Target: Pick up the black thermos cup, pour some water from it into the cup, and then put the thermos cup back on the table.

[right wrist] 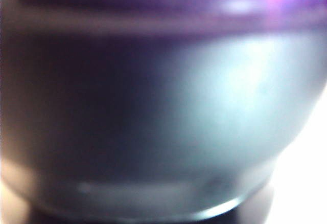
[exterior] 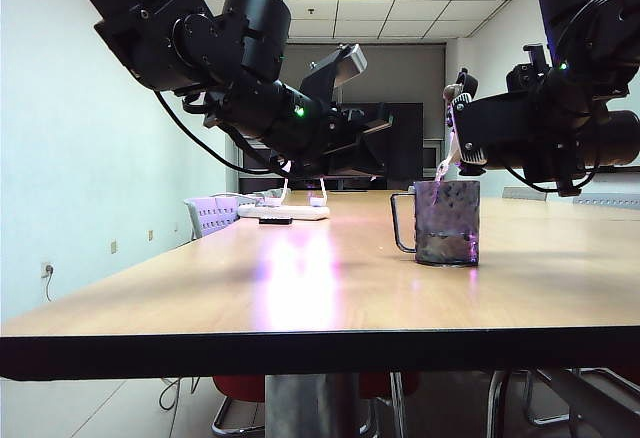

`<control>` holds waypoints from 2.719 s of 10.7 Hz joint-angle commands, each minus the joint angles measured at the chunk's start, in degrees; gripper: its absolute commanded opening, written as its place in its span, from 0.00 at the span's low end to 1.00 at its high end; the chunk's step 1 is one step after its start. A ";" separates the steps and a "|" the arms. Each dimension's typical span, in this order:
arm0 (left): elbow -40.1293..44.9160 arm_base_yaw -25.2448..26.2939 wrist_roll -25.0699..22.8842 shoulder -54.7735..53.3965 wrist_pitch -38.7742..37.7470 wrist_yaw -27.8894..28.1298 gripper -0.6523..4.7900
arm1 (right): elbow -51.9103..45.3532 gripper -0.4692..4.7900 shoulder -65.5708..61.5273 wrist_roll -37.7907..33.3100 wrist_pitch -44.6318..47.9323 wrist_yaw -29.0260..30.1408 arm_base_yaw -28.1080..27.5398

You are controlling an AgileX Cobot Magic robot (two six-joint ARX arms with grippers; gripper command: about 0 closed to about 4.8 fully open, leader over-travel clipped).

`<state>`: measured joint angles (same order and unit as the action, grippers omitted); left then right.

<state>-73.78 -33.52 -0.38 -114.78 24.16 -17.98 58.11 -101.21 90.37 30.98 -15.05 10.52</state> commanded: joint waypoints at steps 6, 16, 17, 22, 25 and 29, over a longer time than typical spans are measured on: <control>-0.28 -0.13 -0.02 0.20 0.15 -1.20 0.11 | 0.61 0.27 0.76 -37.29 10.49 -4.44 0.07; -0.31 -0.15 1.38 0.37 0.15 -3.61 0.11 | 0.55 0.19 8.87 -76.98 8.61 -15.21 -2.10; -0.33 -0.13 1.33 0.37 0.13 -4.20 0.11 | 0.55 0.19 8.98 -91.67 4.37 -4.81 -5.03; -0.37 -0.15 1.07 0.20 0.39 -0.24 0.11 | 0.57 0.19 8.76 -92.54 4.33 7.17 -6.54; -0.37 -0.57 1.07 0.20 0.35 -1.60 0.11 | 0.57 0.19 5.88 -92.56 4.85 14.05 -6.49; -0.37 -0.85 1.27 0.26 0.33 -1.79 0.11 | 0.55 0.19 2.86 -93.07 4.17 17.35 -6.51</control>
<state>-73.84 -34.20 0.93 -114.78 24.16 -19.38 58.08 -98.54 -2.92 31.99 2.02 3.97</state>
